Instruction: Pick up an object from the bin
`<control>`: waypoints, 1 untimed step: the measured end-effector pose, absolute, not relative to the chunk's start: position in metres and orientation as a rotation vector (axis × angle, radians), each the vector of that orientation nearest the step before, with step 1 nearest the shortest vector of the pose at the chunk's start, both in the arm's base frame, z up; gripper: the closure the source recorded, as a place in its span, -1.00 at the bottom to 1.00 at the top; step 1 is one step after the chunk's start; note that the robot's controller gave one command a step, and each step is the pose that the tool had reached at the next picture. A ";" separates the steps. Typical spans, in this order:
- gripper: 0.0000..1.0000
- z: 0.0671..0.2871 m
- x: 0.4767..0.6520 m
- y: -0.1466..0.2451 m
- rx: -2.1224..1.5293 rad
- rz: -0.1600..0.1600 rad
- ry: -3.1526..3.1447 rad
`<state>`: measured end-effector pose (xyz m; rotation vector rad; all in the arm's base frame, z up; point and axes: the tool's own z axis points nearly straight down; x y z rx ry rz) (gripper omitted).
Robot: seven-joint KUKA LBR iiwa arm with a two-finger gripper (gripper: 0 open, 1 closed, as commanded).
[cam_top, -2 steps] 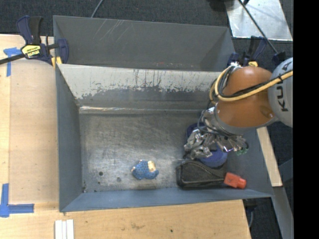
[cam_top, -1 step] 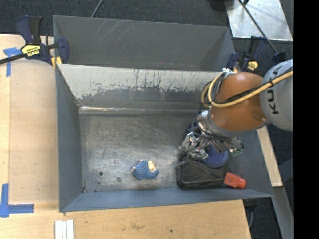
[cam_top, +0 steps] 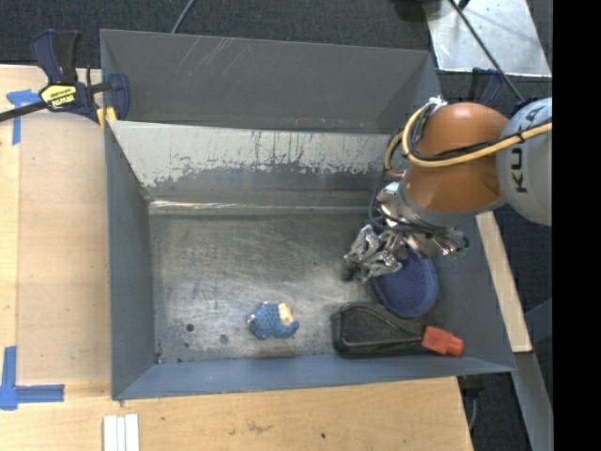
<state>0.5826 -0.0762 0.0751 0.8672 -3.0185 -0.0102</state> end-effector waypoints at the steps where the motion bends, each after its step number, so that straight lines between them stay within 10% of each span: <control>1: -1.00 0.075 0.584 -0.079 0.866 0.004 -3.032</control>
Offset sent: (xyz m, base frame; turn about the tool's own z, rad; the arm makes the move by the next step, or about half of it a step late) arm 0.0000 0.0000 0.0000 0.0000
